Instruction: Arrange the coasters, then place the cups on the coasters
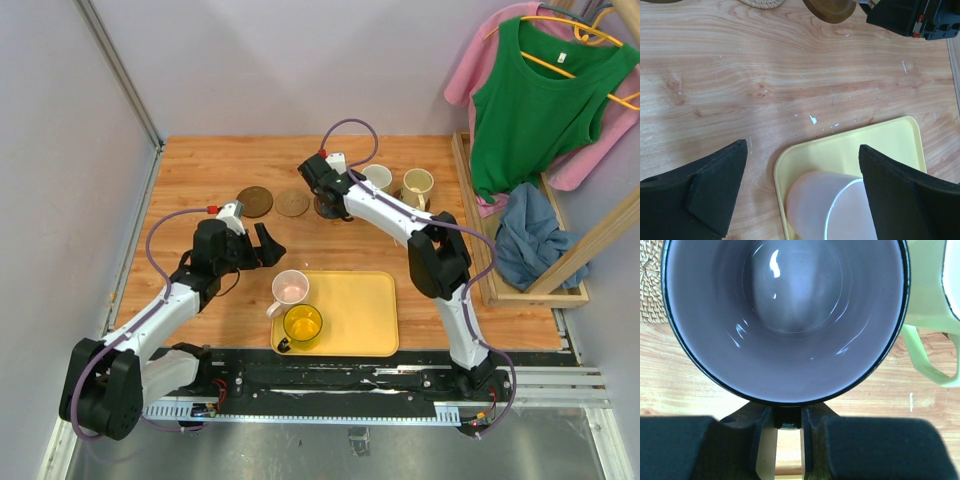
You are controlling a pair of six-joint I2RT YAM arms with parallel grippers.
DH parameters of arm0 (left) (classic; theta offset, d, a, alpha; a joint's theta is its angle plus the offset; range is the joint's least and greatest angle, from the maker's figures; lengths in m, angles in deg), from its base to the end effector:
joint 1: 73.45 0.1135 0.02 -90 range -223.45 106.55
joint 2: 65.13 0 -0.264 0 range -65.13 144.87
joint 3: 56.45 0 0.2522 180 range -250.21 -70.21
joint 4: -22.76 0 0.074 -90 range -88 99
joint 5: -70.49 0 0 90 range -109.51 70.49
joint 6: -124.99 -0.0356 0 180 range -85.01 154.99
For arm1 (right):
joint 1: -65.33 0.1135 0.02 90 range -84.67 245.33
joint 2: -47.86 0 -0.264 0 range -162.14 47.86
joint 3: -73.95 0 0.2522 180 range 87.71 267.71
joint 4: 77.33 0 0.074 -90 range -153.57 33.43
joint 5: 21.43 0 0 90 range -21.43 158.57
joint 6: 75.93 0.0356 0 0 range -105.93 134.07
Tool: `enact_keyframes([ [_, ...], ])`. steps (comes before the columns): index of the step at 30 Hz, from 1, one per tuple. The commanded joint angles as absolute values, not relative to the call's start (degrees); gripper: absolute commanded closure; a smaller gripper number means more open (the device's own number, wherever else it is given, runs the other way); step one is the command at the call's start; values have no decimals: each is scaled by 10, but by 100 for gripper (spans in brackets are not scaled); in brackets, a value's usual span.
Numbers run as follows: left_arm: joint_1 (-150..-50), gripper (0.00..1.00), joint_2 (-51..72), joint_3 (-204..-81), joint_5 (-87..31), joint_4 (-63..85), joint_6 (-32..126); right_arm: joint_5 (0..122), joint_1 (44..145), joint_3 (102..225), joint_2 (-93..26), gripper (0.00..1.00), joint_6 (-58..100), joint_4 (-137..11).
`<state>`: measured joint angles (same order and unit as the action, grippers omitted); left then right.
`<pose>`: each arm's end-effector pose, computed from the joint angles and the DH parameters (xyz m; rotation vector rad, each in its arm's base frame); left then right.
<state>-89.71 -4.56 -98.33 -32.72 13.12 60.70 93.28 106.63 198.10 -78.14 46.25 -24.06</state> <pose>0.2136 -0.0708 0.2111 -0.0286 2.1233 -0.6819 0.3765 0.3109 0.2317 -0.0263 2.4118 0.0298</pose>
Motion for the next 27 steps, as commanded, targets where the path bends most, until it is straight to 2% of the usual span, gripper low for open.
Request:
enact_keyframes([
  [1,-897,4,-37,-984,-335,132,597,947,1049,2028,-796,99,467,-247],
  [27,-897,4,-4,-991,-329,141,600,871,1037,2025,-841,99,466,-276],
])
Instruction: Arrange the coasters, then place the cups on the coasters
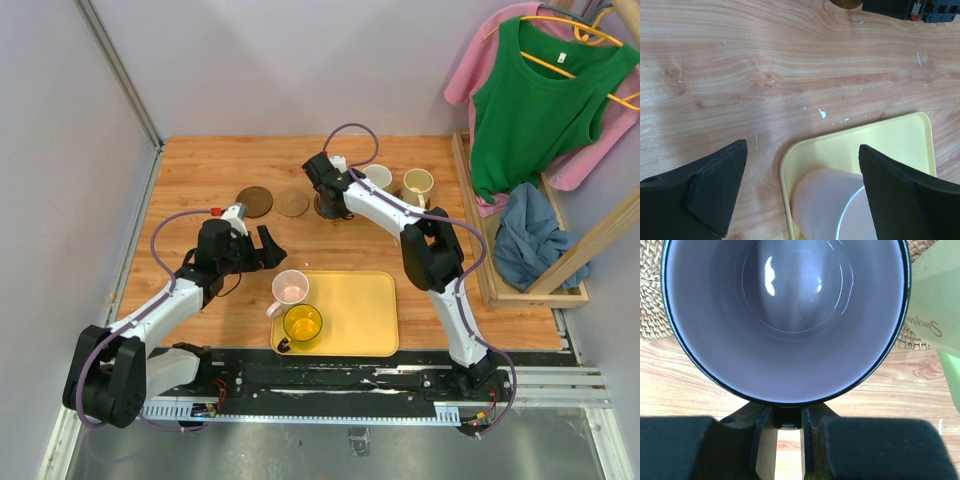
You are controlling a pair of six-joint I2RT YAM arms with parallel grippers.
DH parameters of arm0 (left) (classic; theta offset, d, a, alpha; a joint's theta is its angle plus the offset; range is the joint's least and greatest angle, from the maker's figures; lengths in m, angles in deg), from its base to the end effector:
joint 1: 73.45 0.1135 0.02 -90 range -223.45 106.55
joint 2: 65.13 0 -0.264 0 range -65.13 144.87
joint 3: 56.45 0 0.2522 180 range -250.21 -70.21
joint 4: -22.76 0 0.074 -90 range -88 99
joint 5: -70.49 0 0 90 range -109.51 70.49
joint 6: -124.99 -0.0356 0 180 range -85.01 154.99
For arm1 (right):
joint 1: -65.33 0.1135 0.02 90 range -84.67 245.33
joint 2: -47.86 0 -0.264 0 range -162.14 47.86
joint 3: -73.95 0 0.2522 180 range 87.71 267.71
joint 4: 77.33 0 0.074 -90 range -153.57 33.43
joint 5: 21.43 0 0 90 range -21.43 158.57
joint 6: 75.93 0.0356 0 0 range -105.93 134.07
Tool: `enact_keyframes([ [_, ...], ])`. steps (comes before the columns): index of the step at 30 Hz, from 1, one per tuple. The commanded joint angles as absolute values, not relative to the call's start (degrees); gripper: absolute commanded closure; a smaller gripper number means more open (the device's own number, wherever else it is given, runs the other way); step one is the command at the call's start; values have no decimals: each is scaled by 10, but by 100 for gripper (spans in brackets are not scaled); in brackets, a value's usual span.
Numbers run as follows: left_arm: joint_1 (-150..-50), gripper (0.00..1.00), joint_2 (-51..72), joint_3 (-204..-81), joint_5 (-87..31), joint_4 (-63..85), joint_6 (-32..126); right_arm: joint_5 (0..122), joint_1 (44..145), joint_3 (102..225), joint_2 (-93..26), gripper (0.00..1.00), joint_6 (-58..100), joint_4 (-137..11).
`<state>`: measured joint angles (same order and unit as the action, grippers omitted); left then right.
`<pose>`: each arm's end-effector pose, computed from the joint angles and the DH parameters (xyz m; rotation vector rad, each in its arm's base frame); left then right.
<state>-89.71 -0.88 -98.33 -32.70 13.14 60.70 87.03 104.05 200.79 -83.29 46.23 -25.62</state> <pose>0.2192 -0.0724 0.1977 -0.0404 2.1880 -0.6694 0.4014 0.3074 0.2040 -0.0189 2.4793 0.1109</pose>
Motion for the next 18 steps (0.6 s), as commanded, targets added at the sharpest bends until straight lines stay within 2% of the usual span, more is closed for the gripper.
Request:
enact_keyframes([
  [1,-897,4,-3,-990,-329,142,600,869,1037,2024,-842,99,466,-277],
  [10,-897,4,3,-990,-332,146,603,860,1038,2004,-825,97,470,-279],
  [12,-897,4,5,-990,-332,147,604,856,1038,1997,-820,87,470,-280],
  [16,-897,4,5,-990,-332,147,603,848,1039,1987,-812,57,470,-281],
  [18,-897,4,6,-990,-332,147,604,849,1039,1980,-805,51,470,-284],
])
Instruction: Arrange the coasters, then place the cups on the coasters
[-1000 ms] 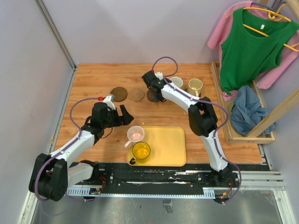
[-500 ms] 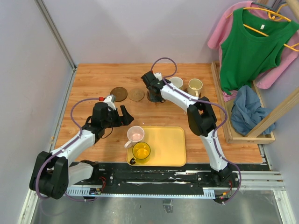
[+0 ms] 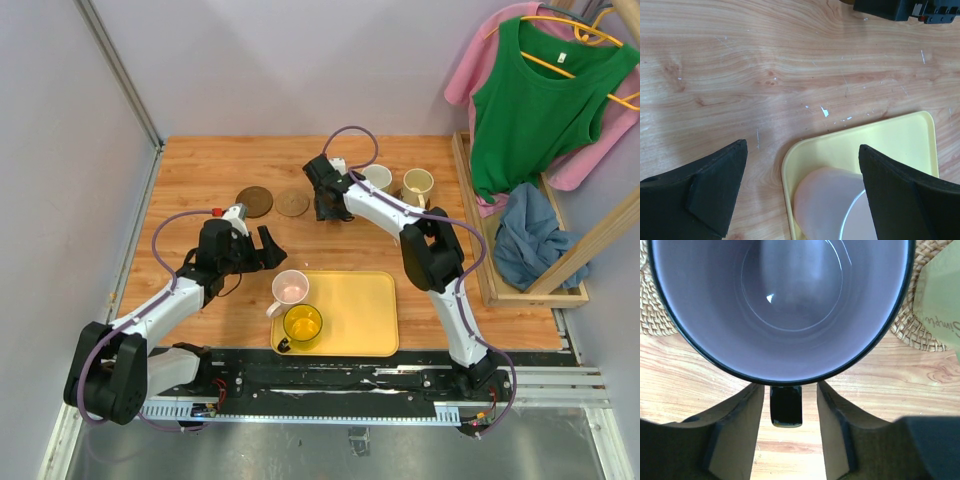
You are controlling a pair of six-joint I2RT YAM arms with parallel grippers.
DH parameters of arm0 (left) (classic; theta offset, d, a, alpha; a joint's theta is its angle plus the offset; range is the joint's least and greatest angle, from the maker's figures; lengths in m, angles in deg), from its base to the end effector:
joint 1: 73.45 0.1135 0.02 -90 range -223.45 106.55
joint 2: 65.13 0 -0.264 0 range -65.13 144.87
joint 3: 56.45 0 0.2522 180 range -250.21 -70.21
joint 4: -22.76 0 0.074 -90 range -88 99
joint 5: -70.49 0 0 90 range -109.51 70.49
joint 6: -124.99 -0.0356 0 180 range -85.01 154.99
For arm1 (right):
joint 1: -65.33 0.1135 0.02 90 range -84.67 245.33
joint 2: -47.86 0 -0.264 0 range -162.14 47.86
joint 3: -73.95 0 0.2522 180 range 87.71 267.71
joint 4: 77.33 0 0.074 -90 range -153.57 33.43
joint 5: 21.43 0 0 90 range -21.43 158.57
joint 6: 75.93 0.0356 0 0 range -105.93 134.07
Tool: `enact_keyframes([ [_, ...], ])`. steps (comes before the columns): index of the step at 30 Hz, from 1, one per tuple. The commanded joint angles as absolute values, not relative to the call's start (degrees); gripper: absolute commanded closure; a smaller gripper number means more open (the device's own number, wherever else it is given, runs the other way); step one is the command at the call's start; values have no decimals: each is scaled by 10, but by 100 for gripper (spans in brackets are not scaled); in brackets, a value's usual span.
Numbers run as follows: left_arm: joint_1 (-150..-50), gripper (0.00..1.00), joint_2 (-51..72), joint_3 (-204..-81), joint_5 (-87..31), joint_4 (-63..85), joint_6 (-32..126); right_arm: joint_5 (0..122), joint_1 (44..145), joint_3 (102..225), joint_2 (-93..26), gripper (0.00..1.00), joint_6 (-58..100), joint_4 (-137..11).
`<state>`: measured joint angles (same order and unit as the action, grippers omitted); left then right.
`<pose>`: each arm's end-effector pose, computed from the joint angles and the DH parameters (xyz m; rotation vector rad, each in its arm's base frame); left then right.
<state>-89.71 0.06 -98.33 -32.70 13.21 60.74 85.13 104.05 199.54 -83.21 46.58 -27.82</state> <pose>0.2206 -0.0728 0.1944 -0.0439 2.2034 -0.6667 0.4015 0.3089 0.1999 -0.0207 2.4806 0.1620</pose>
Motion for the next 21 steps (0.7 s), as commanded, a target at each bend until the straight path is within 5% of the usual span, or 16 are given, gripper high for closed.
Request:
enact_keyframes([
  [1,-897,4,6,-990,-332,147,605,849,1041,1976,-803,51,468,-285],
  [21,-897,4,-24,-989,-330,157,604,898,1075,1883,-635,42,419,-333],
])
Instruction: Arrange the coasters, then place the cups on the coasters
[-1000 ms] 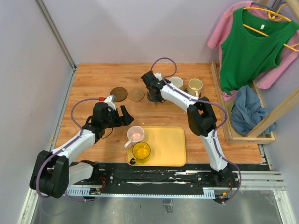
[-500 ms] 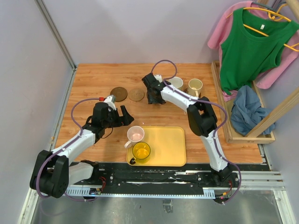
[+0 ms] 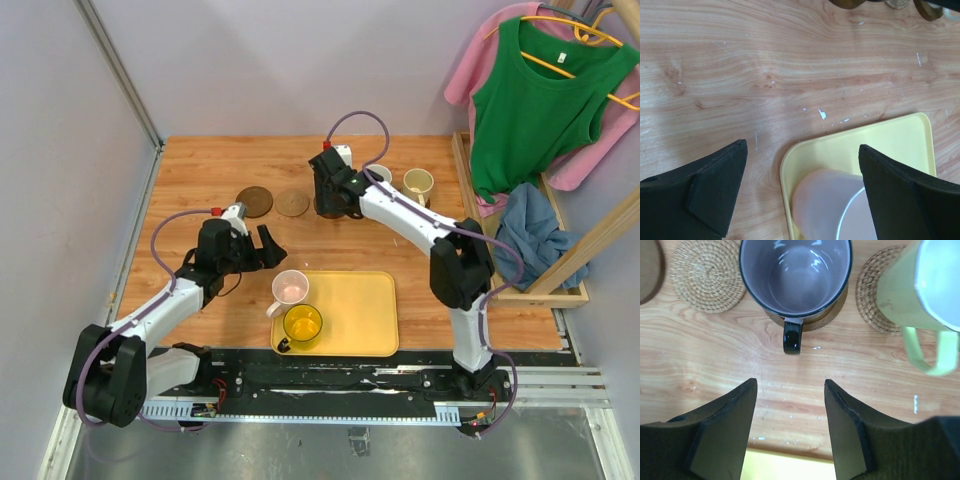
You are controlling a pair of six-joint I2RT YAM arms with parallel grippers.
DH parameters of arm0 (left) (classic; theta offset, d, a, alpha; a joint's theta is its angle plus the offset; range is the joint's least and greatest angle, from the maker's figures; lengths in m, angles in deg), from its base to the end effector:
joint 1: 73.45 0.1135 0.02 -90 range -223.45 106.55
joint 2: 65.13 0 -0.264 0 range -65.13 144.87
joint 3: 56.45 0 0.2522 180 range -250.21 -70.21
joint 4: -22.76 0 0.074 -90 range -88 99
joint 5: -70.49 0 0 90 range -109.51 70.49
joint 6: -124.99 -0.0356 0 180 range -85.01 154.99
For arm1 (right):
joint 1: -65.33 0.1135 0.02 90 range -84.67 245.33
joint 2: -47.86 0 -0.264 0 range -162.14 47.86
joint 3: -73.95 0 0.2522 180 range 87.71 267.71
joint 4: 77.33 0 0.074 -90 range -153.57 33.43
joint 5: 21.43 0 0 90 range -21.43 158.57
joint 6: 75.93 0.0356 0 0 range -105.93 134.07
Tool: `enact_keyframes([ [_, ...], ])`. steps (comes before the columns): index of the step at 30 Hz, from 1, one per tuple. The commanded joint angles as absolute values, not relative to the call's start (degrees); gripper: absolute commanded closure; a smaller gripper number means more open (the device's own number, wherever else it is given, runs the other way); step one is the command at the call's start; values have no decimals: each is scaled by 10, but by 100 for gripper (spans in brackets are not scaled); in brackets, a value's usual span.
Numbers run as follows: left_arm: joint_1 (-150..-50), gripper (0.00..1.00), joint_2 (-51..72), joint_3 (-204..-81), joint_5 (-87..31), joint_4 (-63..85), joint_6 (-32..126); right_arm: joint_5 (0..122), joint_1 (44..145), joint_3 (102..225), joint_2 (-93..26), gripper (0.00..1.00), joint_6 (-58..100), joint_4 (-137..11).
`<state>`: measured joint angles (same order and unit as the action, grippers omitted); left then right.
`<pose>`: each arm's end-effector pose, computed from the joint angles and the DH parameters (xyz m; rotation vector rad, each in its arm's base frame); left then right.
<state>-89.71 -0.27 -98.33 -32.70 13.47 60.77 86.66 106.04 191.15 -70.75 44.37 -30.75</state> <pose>0.2204 -0.0727 0.1960 -0.0426 2.1931 -0.6691 0.3640 0.2986 0.2589 -0.0705 2.3649 0.2206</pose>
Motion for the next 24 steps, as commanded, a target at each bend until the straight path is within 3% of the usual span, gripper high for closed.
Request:
enact_keyframes([
  [1,-897,4,-25,-989,-328,158,604,900,1075,1871,-622,42,415,-339],
  [13,-898,4,-28,-1004,-344,170,607,961,1075,1712,-456,44,362,-424],
  [18,-910,3,-68,-1011,-338,132,581,996,1069,1646,-390,40,346,-446],
  [24,-942,2,-116,-1013,-319,66,579,958,1037,1579,-330,42,350,-490],
])
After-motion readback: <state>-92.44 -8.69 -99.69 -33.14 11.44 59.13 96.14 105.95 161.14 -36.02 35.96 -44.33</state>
